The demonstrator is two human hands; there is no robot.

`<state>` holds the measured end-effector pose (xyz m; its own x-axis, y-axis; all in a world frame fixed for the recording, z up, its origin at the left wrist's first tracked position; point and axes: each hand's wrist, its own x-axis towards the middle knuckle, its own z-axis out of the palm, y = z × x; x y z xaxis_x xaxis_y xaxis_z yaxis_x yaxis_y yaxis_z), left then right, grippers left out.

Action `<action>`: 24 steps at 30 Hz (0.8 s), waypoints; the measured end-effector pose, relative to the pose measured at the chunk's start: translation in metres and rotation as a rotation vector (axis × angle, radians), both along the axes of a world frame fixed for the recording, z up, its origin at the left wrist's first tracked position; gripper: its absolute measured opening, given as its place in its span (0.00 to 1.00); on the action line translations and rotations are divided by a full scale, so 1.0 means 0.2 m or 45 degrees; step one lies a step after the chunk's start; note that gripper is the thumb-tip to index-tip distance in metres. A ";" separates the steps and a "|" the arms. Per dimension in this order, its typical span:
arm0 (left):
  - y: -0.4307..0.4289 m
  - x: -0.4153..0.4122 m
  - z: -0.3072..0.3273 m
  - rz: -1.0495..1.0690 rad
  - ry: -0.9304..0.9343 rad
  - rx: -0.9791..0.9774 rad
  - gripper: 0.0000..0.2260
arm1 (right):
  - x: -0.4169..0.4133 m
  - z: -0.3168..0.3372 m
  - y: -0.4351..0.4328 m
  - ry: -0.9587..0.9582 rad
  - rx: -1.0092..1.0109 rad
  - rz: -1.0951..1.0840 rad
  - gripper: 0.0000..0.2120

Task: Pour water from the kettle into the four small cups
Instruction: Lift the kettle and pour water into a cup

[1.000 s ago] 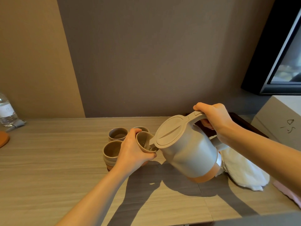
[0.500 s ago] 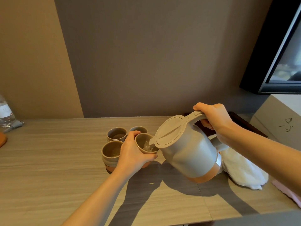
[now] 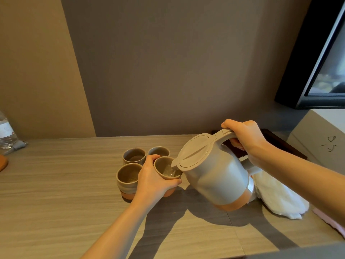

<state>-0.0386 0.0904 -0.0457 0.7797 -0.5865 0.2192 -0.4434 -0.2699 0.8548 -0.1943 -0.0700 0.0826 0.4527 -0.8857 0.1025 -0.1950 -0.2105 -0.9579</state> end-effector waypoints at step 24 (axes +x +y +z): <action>-0.07 -0.03 -0.04 0.193 -0.105 -0.015 0.46 | -0.04 -0.21 -0.08 -0.299 0.261 -0.188 0.16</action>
<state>-0.0446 0.0768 -0.0547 0.8382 -0.4606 0.2921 -0.4670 -0.3295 0.8206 -0.2032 -0.0864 0.0409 0.3031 -0.9530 0.0021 0.0221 0.0048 -0.9997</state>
